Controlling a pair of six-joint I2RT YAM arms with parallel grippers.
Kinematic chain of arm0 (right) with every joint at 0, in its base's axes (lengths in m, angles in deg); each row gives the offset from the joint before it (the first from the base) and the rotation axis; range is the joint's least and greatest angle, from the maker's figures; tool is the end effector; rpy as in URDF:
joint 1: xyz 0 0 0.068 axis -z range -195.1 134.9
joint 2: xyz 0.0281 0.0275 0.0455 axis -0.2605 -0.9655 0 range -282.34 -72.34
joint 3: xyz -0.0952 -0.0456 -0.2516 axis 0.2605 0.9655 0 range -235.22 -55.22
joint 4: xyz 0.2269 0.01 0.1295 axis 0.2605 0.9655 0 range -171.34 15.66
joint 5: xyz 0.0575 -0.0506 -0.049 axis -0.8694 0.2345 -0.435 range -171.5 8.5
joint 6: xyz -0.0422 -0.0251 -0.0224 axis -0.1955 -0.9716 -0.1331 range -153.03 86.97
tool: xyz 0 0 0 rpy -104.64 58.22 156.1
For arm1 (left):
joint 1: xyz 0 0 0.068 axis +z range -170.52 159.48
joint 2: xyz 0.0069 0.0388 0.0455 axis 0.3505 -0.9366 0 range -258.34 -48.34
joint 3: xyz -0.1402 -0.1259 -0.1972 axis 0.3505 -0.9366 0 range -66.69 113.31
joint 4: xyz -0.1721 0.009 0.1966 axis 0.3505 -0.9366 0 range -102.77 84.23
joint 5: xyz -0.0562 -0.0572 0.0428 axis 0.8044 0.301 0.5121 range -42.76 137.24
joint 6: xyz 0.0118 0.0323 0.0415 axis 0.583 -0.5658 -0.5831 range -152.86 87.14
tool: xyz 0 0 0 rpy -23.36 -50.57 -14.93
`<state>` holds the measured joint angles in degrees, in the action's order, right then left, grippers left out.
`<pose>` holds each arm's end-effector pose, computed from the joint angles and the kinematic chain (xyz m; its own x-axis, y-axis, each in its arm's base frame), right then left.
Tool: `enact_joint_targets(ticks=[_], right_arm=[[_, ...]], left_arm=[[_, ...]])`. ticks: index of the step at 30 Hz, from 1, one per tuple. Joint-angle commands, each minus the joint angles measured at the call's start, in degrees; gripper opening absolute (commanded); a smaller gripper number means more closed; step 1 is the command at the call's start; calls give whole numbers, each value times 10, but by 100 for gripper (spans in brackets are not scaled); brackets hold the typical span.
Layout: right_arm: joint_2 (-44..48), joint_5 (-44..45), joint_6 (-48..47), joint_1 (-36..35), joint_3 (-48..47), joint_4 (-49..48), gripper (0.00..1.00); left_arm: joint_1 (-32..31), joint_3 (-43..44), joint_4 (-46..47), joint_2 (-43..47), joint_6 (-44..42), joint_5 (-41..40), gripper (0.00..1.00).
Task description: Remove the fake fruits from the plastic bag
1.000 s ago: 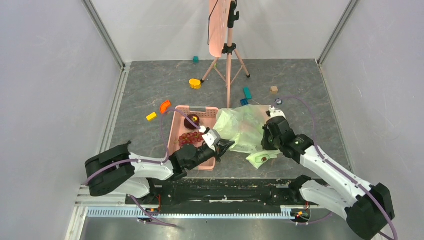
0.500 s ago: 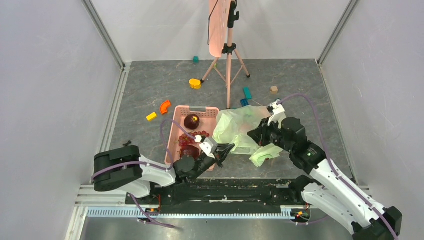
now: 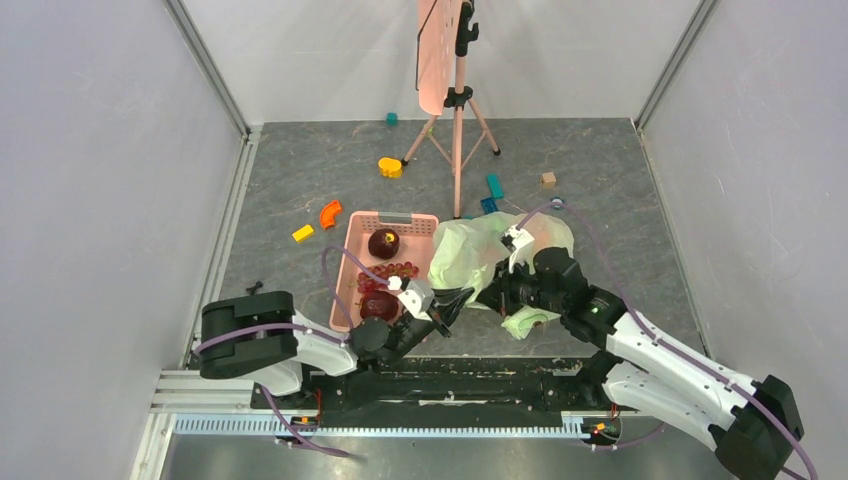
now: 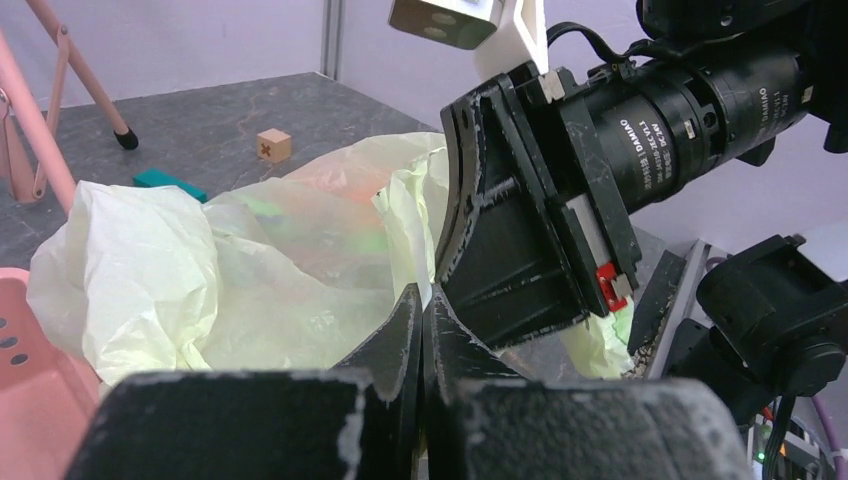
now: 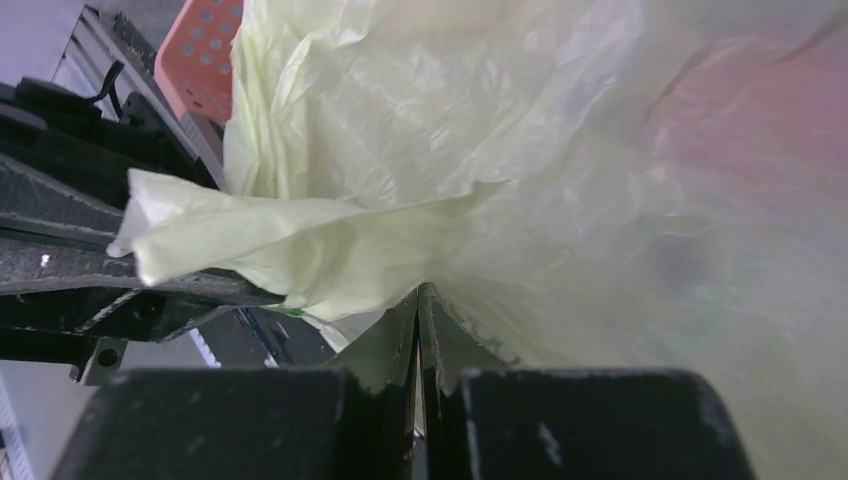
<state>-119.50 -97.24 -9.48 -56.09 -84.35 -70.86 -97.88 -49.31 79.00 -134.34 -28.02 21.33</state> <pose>0.1349 0.1300 0.2366 -0.6544 -0.0593 -0.7539 -0.5998 0.6478 0.4697 0.0696 -0.2392 0.2001 -0.0056 -0.3218 -0.9468 0.7882 0.5813 -0.2022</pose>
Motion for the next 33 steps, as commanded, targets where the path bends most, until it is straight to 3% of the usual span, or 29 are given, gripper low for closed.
enact_joint_targets(ticks=[1,6,21,33], right_arm=[[-7,9,9,-31,3,-31,3],[-12,71,17,-38,9,-21,3],[-84,436,91,-38,-21,11,0],[-113,631,73,-34,-80,16,11]], left_arm=[[-5,14,45,-13,-32,-18,2],[-6,13,45,-16,-29,-26,2],[-7,-12,44,17,-24,-52,2],[-7,-39,44,35,-18,-43,3]])
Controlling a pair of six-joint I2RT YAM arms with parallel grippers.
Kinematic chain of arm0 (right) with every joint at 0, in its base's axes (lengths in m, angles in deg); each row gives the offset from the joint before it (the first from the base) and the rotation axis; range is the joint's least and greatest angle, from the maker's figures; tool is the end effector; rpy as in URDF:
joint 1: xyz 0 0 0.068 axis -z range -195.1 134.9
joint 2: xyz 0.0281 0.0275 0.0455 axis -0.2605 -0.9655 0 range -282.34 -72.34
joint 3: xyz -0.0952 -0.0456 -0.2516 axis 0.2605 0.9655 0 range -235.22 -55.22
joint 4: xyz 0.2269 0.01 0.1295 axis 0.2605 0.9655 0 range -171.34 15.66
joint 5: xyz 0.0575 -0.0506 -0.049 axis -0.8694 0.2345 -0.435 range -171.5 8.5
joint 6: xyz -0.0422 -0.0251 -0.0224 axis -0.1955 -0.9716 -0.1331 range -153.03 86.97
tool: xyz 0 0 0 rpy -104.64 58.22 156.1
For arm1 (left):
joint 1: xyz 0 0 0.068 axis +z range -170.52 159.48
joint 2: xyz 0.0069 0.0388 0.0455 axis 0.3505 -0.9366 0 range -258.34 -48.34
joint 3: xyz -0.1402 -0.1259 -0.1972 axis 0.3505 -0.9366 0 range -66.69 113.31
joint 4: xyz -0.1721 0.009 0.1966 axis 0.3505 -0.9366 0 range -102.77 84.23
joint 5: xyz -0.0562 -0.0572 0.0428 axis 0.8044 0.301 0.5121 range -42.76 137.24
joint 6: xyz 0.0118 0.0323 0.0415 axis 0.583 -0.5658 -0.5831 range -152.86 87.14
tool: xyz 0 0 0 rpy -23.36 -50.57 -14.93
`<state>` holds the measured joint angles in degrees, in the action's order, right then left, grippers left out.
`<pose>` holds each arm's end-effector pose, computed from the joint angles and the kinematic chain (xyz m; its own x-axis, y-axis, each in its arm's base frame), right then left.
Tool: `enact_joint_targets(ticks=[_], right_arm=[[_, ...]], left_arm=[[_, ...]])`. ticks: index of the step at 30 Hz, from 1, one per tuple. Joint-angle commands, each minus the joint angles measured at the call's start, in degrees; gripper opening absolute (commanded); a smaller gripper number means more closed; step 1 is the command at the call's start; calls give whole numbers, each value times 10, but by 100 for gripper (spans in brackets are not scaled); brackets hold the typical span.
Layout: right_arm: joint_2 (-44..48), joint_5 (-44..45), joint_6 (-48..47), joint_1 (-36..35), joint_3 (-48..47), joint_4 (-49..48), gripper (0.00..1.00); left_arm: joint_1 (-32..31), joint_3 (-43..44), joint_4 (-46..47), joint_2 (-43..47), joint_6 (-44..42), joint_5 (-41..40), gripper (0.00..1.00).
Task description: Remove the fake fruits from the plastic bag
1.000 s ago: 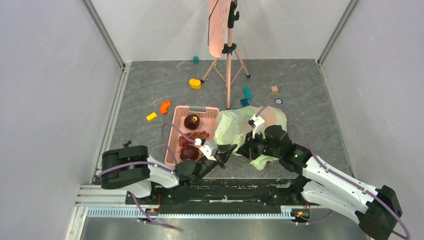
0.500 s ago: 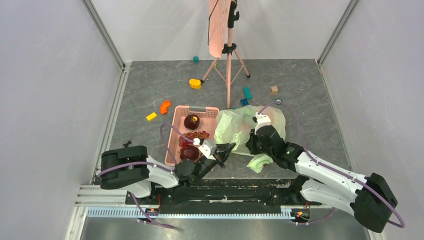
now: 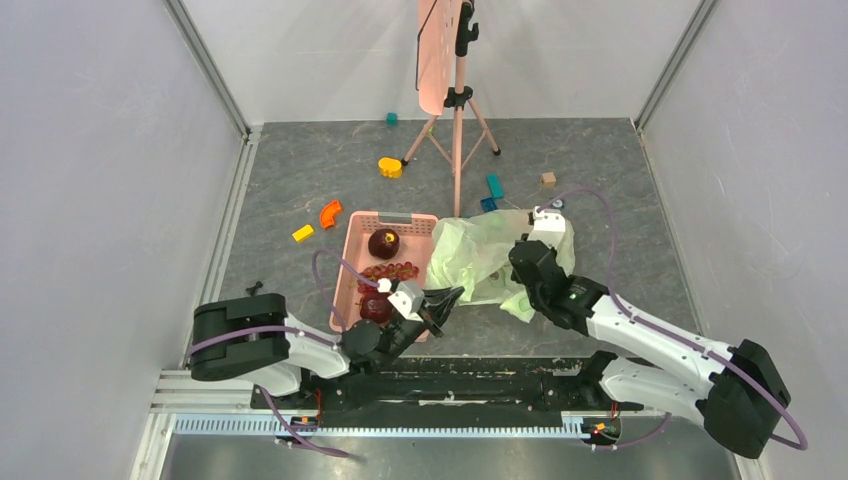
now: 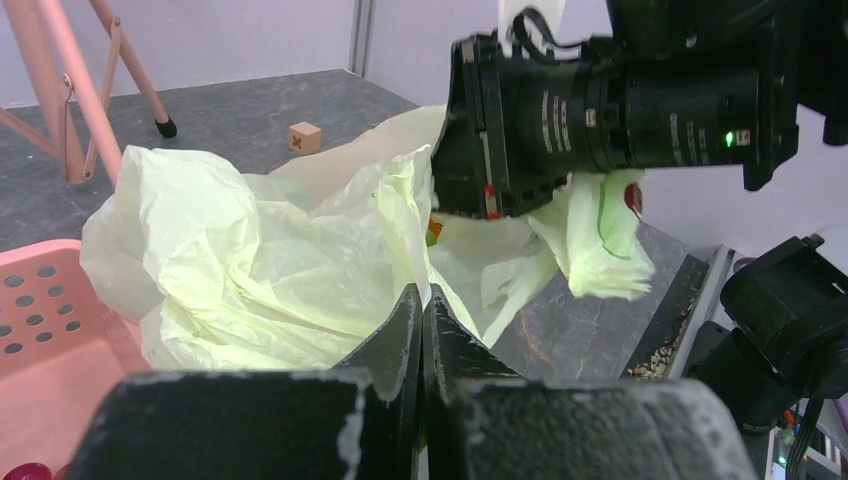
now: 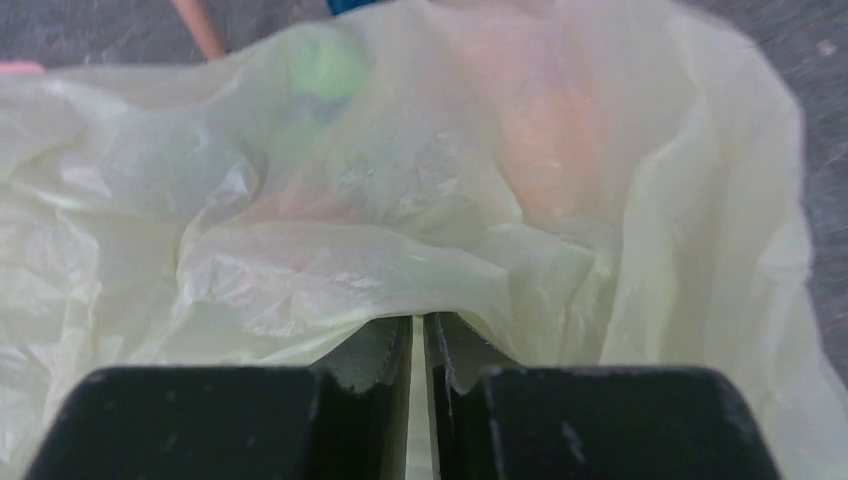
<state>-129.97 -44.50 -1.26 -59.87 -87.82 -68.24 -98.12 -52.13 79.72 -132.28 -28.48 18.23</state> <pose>0.1618 0.1302 0.2239 -0.4918 0.1043 -0.8644 0.0383 0.9944 0.0982 0.0674 -0.2264 0.1970 0.0018 -0.3195 -0.9476 0.7564 0.6202 -0.2076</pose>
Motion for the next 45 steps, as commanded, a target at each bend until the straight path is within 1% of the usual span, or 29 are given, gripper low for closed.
enact_joint_targets(ticks=[1,4,9,15,19,21,23,26,29,32,33,36,41,45], right_arm=[[-10,112,-13,7,-51,-13,12],[-11,109,-33,23,-64,-30,15],[-10,72,-53,72,-79,-43,16],[-9,31,-88,143,-88,-48,18],[-16,-21,-144,173,-107,-55,18],[-13,-72,-184,174,-115,-58,19],[-1,-142,-212,173,-107,-69,24],[20,-257,-231,174,-82,-86,30],[32,-336,-230,174,-57,-99,33],[31,-397,-232,173,-41,-102,34],[30,-407,-232,174,-37,-99,34],[34,-433,-231,174,-24,-95,35],[62,-441,-218,173,1,-95,37],[79,-446,-206,173,14,-91,38]], left_arm=[[-5,-13,36,15,-11,-12,3],[-5,-17,36,15,-7,-12,4],[-8,-23,36,15,-5,-12,5],[-11,-28,36,12,-3,-11,9],[-12,-31,36,10,-3,-9,13],[-13,-31,36,9,-3,-9,13],[-13,-30,36,12,-4,-9,14],[-13,-31,35,21,-14,-7,21],[-13,-26,12,38,-40,-12,36],[-13,-5,-58,64,-78,-24,49],[-13,5,-83,72,-87,-31,53],[-13,29,-147,86,-113,-53,62],[-13,61,-189,72,-158,-88,75],[-13,85,-215,49,-183,-85,80]])
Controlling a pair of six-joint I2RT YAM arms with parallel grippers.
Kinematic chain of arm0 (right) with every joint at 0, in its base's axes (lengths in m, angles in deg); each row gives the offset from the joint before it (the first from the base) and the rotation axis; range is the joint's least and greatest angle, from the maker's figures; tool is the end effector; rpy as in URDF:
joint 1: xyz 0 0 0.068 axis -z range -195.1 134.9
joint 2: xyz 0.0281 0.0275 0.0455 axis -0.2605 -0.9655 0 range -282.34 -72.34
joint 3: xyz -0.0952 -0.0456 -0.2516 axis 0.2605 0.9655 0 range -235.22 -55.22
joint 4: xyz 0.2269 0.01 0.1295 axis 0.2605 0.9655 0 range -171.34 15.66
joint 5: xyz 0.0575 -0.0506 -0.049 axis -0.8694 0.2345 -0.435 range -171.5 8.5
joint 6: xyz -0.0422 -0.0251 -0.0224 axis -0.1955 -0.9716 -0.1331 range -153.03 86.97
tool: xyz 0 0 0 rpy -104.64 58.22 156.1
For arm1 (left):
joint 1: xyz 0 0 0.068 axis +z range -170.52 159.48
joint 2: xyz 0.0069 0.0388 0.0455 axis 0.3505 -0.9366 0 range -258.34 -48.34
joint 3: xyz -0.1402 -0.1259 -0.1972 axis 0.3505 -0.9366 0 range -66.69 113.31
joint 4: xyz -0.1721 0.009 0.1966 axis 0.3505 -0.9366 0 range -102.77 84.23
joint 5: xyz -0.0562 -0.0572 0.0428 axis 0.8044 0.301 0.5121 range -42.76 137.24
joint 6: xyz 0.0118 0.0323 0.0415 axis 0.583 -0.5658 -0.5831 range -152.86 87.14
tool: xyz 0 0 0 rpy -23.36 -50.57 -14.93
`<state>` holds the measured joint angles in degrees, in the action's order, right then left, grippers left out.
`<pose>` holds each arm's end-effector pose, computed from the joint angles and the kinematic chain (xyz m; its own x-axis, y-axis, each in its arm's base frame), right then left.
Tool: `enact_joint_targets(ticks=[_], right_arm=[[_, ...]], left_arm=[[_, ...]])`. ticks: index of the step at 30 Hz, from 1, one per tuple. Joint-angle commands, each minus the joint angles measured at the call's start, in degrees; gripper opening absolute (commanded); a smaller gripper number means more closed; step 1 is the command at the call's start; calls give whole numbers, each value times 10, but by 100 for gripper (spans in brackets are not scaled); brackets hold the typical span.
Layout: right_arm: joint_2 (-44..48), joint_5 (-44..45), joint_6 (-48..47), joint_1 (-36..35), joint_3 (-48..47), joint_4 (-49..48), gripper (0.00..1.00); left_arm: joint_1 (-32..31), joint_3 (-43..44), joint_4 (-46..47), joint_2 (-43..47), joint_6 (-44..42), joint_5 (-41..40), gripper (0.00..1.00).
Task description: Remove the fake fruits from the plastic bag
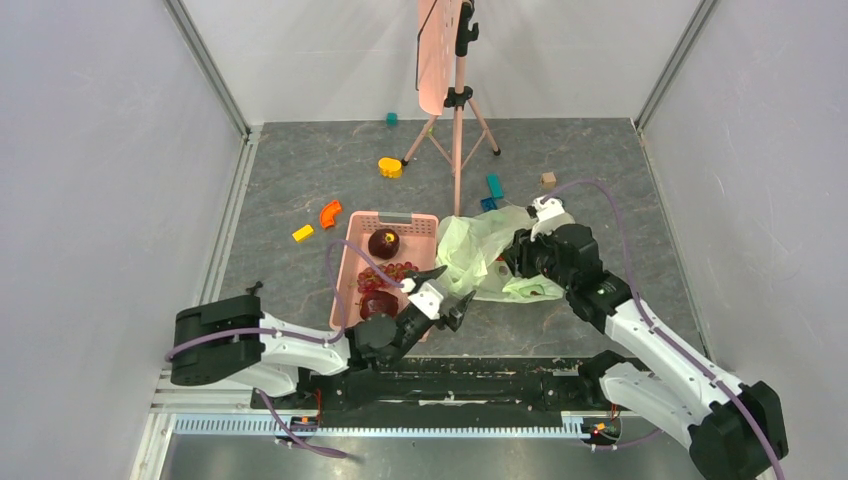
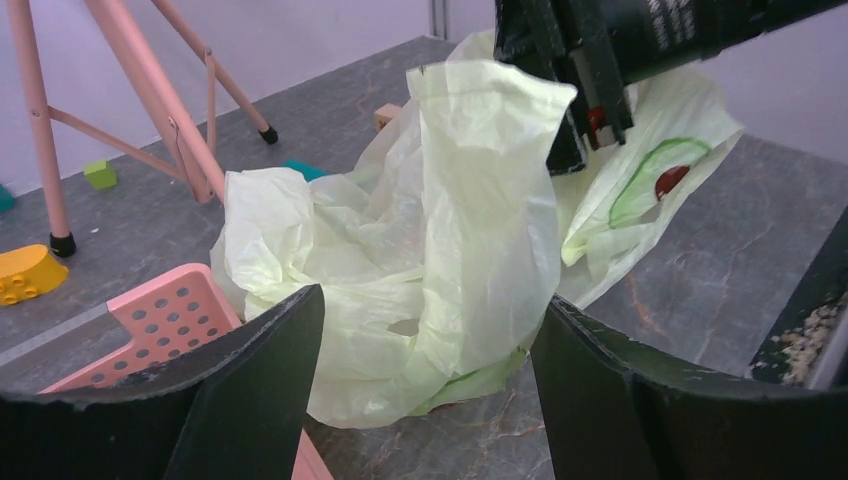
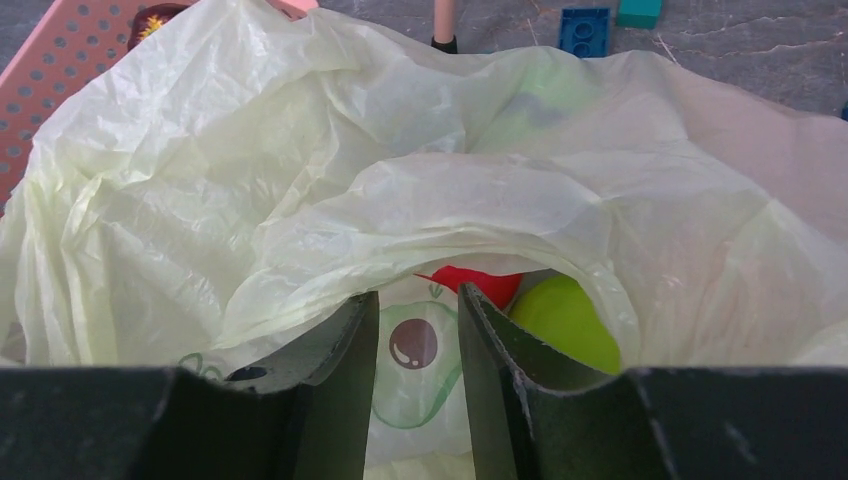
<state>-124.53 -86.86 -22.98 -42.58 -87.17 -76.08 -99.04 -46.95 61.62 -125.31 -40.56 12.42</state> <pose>0.1826 0.0987 0.2465 -0.4692 -0.0484 -0.8817 -0.4594 0.8661 0.1970 0.0687 -0.2363 0.2154 0.1276 -0.0758 -0.9889 0.6817 0.7309 0.0320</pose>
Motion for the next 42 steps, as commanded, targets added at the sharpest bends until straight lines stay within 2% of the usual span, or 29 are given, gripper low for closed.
enact_joint_targets(ticks=[1,6,8,11,12,14,16,21,24,33,38,41,42], right_arm=[[27,-23,13,0,9,-9,38],[41,-11,25,0,25,3,38],[40,-7,30,0,34,5,37],[37,1,43,0,46,7,36],[36,5,47,0,50,7,35],[31,19,57,0,55,4,35],[21,34,67,-1,57,0,35],[-11,50,99,0,53,-38,35],[-42,50,113,-1,40,-66,34],[-139,172,136,-1,-37,-100,34],[-172,206,149,-2,-53,-149,35],[-180,207,155,-1,-50,-174,36],[-183,207,154,-1,-47,-183,36]], left_arm=[[-4,39,-35,-29,-69,-34,81],[-3,66,-31,-66,-109,-66,83],[-2,77,-27,-84,-124,-80,79],[0,84,-4,-105,-130,-105,68],[0,85,0,-107,-131,-108,62],[1,86,8,-111,-125,-123,43],[2,87,17,-114,-120,-134,32],[1,91,12,-117,-104,-133,16],[1,94,10,-115,-89,-133,14],[2,89,18,-101,-77,-124,15],[1,79,19,-90,-67,-127,17],[1,73,20,-85,-65,-132,21],[2,71,21,-82,-66,-133,29]])
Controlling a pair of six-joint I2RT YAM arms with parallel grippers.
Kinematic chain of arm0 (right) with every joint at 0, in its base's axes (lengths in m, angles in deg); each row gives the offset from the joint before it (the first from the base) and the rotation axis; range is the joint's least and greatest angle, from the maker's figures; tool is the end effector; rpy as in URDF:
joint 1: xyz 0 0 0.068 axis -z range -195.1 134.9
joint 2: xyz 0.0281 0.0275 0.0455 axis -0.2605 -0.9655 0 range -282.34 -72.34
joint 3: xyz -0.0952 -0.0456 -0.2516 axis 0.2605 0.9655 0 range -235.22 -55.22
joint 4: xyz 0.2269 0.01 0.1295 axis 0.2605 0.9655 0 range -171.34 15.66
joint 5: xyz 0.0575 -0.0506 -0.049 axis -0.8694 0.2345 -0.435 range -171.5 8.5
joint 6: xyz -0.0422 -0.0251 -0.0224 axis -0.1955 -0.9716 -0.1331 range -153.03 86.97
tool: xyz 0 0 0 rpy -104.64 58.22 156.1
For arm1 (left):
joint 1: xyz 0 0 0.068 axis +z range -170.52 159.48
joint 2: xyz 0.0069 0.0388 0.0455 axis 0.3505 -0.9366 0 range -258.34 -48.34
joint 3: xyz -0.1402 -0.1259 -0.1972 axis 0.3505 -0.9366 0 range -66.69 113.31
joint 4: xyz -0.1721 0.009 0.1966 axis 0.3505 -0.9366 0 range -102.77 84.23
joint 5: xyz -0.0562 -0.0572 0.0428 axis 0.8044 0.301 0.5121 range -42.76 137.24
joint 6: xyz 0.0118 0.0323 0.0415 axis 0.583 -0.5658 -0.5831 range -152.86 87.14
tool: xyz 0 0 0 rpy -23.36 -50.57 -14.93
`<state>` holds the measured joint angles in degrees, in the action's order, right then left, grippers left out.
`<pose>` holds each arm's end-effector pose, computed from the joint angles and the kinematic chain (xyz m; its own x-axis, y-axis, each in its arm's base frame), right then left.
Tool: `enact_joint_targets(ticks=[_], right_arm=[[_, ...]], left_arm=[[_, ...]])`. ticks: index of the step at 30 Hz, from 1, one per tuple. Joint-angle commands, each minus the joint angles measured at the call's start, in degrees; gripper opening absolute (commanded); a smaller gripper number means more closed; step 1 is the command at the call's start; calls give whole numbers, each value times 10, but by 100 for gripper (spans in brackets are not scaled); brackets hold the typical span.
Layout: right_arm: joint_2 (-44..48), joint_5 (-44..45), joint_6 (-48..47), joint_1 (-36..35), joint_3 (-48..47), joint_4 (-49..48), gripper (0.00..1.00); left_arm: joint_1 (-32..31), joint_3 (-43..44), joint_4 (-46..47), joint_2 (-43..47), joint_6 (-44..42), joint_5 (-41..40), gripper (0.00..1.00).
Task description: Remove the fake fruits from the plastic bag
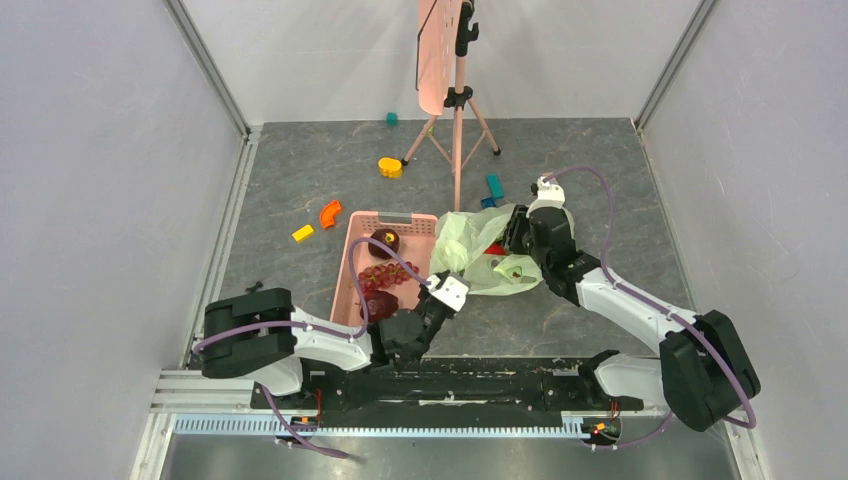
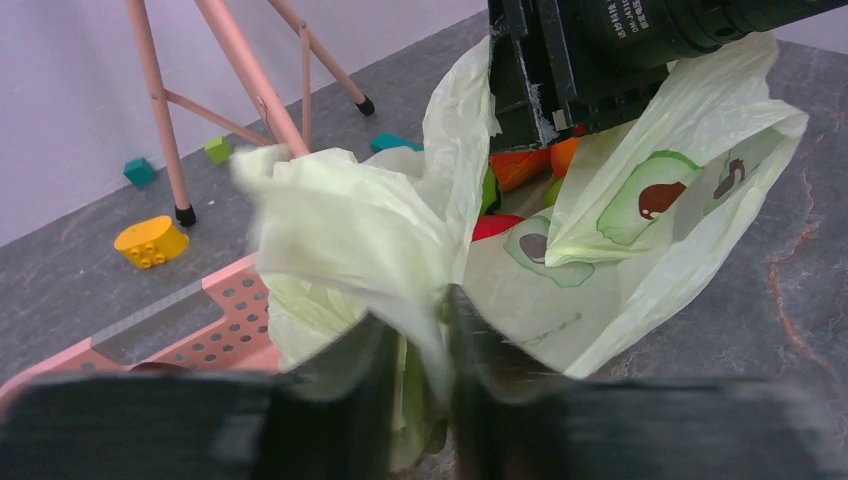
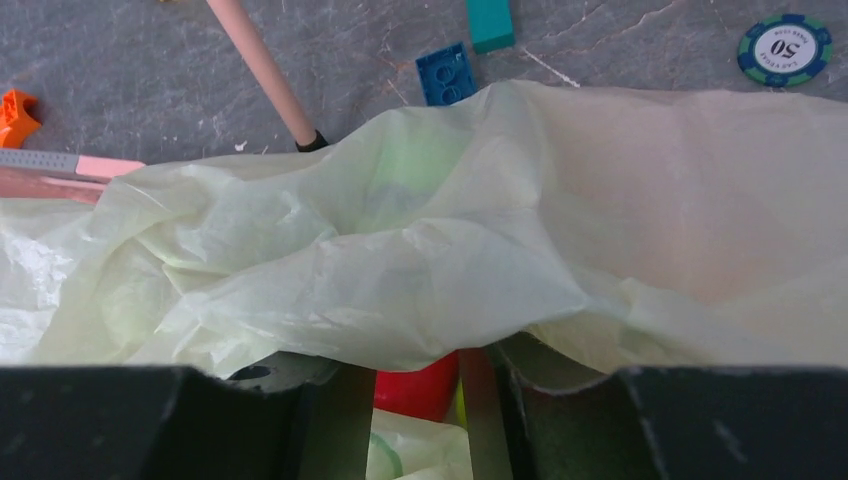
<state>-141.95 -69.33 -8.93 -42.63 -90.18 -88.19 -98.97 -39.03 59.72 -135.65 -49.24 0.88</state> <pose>0.2339 0.1134 0.2203 -0.4945 0.1923 -0.8477 -0.0927 0.9580 0.2714 0.0815 -0.2704 0.2061 0.1696 0.1421 -0.9752 0.5046 0.8374 0.2098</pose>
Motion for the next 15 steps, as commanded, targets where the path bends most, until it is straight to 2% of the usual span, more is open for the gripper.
enact_joint_targets(ticks=[1,3,4,5,7,11,14,15], right_arm=[[-10,29,15,-1,-16,-66,37],[-18,18,11,-1,-18,-70,38],[-21,12,8,-1,-19,-70,38],[-24,7,6,-1,-21,-71,38],[-26,-6,1,-1,-20,-74,38],[-27,-31,-8,-1,-26,-73,38],[-27,-42,-8,0,-35,-57,38],[-28,-45,-8,0,-40,-50,37]], left_arm=[[1,-10,40,23,17,-20,43],[1,-7,30,35,7,-27,69],[1,-4,14,44,4,-32,78],[1,4,-5,61,3,-41,85],[1,21,-69,99,8,-45,90],[1,80,-267,205,76,-39,93],[1,134,-406,259,125,10,82],[1,151,-434,269,134,40,72]])
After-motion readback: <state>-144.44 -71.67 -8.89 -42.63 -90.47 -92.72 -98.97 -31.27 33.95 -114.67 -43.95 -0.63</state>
